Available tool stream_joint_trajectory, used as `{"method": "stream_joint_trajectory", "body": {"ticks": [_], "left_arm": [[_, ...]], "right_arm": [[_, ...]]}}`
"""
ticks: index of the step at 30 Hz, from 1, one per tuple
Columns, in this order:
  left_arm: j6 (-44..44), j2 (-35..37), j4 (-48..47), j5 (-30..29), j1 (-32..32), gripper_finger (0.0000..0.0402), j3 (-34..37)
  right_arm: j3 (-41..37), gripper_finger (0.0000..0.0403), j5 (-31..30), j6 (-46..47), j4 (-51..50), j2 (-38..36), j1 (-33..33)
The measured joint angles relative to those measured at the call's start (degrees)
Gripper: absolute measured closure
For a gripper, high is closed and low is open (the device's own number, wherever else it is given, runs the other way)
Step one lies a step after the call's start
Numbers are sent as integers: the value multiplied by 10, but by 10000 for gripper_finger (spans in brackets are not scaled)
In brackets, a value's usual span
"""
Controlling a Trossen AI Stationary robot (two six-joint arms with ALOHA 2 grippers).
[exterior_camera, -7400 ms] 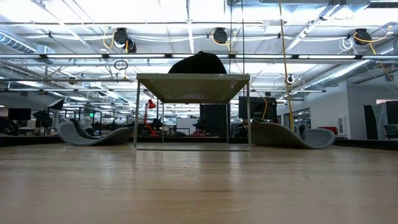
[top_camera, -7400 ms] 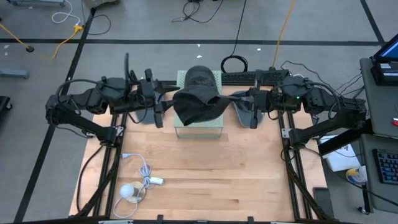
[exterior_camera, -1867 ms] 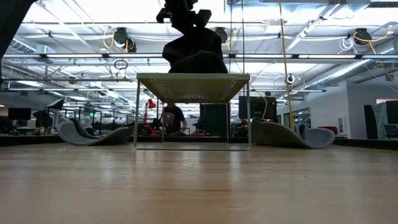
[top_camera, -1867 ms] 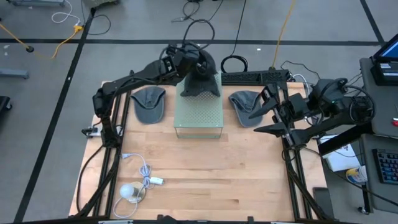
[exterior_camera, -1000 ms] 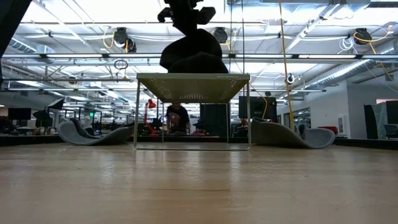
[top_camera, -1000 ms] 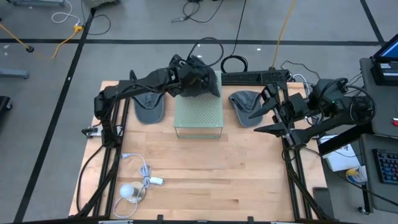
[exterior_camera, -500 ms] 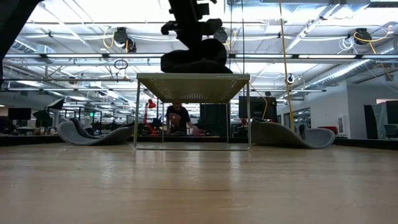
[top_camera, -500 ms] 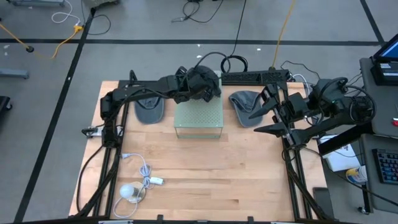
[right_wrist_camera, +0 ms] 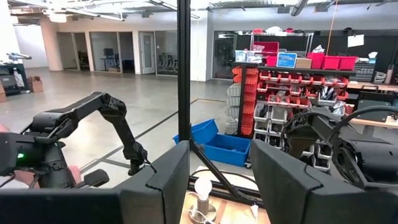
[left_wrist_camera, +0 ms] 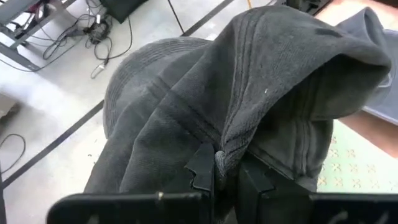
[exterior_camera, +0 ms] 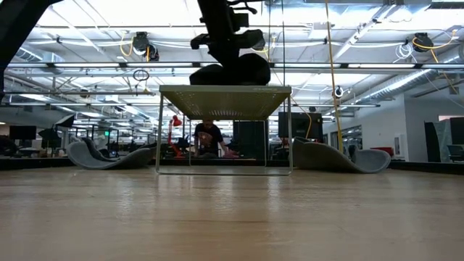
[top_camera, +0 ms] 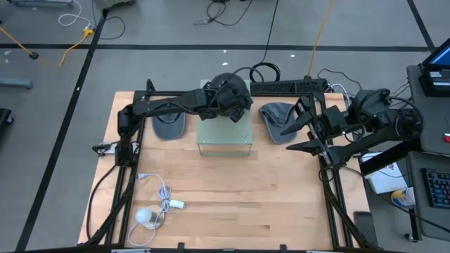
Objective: Pick & Place hat
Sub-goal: Stack the black cap on top of the black cap on the shelf
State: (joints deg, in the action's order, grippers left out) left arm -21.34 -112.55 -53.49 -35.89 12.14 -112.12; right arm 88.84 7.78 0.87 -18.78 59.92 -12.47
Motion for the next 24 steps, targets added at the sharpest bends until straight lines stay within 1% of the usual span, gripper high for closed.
{"method": "stream_joint_trajectory", "body": {"ticks": [3,5,9,15,19,24], "left_arm": [[2,0,0,1,0,372,0],[9,0,0,12,2,361,0],[18,0,0,57,6,324,0],[18,7,-4,61,5,265,0],[34,21,-8,66,5,228,0],[54,39,-3,116,5,191,0]], "right_arm": [[0,236,0,0,0,0,0],[0,236,0,0,0,0,0],[0,236,0,0,0,0,0],[0,236,0,0,0,0,0],[0,236,0,0,4,0,0],[0,236,-2,0,5,0,0]]}}
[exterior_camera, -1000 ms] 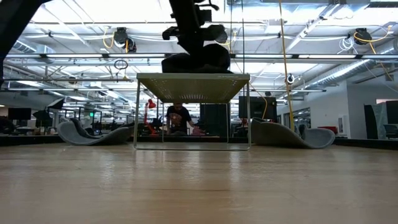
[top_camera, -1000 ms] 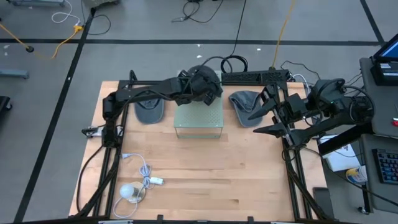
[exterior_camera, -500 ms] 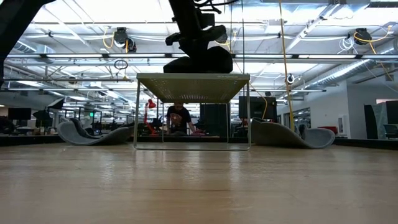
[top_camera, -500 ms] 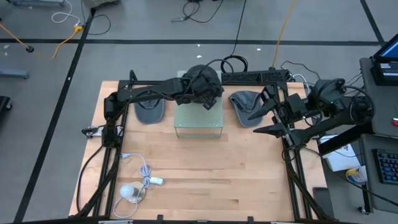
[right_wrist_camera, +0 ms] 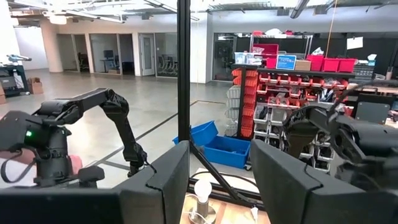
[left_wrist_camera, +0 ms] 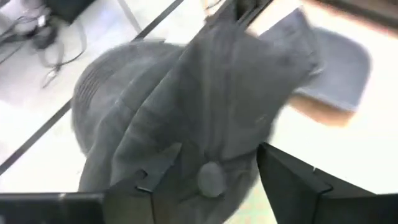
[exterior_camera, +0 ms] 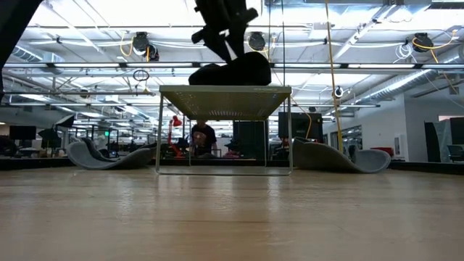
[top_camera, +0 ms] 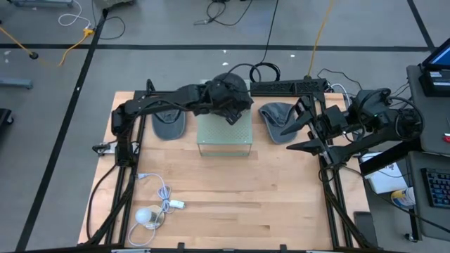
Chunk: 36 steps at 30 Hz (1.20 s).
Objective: Pick & Place hat
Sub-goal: Stack the black cap on top of the black cap on the shelf, then put the left gray cap on the shelf
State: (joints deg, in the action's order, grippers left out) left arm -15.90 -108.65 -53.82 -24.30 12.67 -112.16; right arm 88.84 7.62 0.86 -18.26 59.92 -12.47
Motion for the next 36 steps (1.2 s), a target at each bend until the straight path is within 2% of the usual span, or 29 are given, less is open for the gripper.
{"method": "stream_joint_trajectory", "body": {"ticks": [6,15,26,36], "left_arm": [[30,24,5,62,-2,166,0],[43,66,1,84,-7,169,0],[109,131,-32,267,-9,169,0],[139,173,-98,273,-33,169,0]], "right_arm": [[0,236,0,0,0,0,0],[0,236,-3,-6,-4,0,0],[0,236,-3,-33,-25,5,0],[0,236,-4,-31,-57,14,0]]}}
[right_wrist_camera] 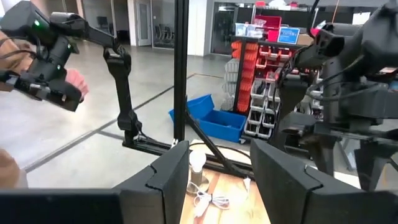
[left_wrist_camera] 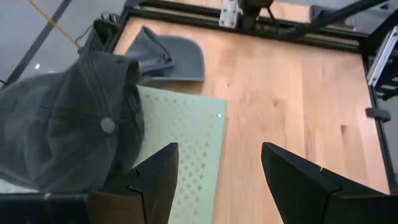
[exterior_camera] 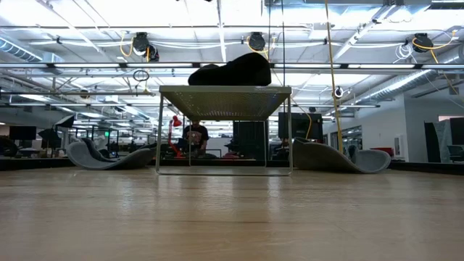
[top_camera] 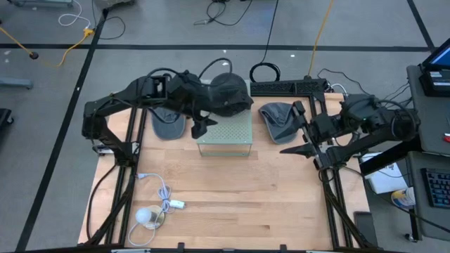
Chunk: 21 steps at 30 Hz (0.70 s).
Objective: Pick & Place hat
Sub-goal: Put the left gray cap on the shelf
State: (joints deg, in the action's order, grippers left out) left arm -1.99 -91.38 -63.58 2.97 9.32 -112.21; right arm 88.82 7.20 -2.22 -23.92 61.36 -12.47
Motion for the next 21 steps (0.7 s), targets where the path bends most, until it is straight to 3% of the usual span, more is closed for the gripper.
{"method": "stream_joint_trajectory", "body": {"ticks": [9,13,17,21], "left_arm": [[11,55,-33,-20,-32,169,24],[-5,107,-20,-53,-53,169,94],[-63,164,-12,-123,-70,169,173],[-130,224,5,-154,-81,169,242]], "right_arm": [[0,236,-45,0,1,10,0],[0,236,-63,0,1,13,0],[0,236,-74,0,0,15,0],[0,236,-74,0,1,17,0]]}}
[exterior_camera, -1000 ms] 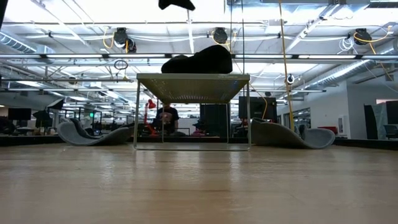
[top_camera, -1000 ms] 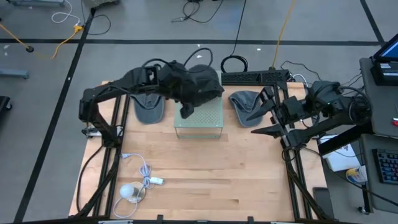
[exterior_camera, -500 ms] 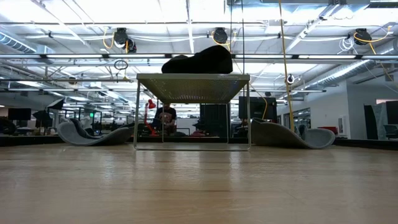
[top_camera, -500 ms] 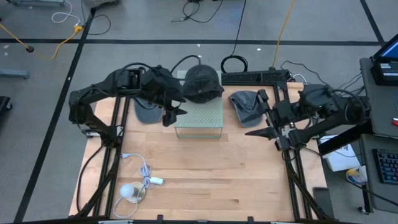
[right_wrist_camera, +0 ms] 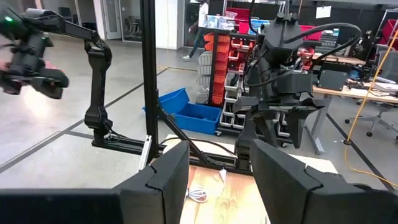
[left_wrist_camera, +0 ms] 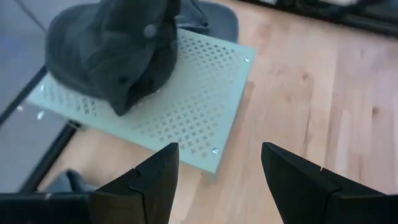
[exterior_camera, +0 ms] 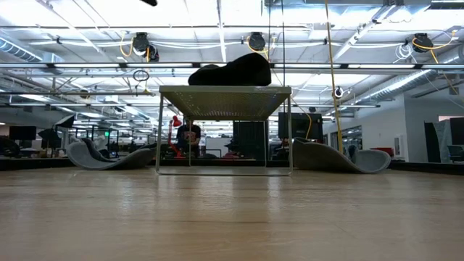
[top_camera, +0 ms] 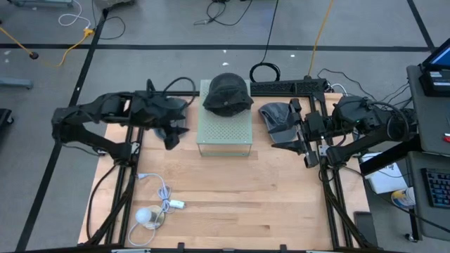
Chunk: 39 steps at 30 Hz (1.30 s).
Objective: Pick & Place hat
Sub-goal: Put the left gray cap on the shelf
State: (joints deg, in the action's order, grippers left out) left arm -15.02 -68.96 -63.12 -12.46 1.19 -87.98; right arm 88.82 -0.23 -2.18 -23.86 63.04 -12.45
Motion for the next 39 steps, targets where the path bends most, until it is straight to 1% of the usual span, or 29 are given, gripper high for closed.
{"method": "stream_joint_trajectory", "body": {"ticks": [9,13,16,19,22,24,27,33,39], "left_arm": [[-161,134,-1,-77,-3,169,128],[-247,186,-17,-112,3,169,166],[-320,213,-66,-138,10,169,177],[-409,227,-132,-160,17,169,177],[-513,236,-192,-165,27,170,177],[-567,240,-230,-163,35,170,177],[-630,241,-272,-150,47,170,177],[-662,236,-269,-134,75,170,177],[-681,224,-269,-110,119,170,177]], "right_arm": [[0,236,-2,-1,0,0,0],[0,236,-2,-5,0,0,0],[0,236,-6,-5,0,0,1],[0,236,-39,-5,0,0,1],[0,236,-78,-9,0,0,1],[0,236,-101,-41,0,0,1],[0,236,-118,-96,0,0,1],[0,236,-120,-153,4,0,1],[0,236,-120,-159,3,0,12]]}}
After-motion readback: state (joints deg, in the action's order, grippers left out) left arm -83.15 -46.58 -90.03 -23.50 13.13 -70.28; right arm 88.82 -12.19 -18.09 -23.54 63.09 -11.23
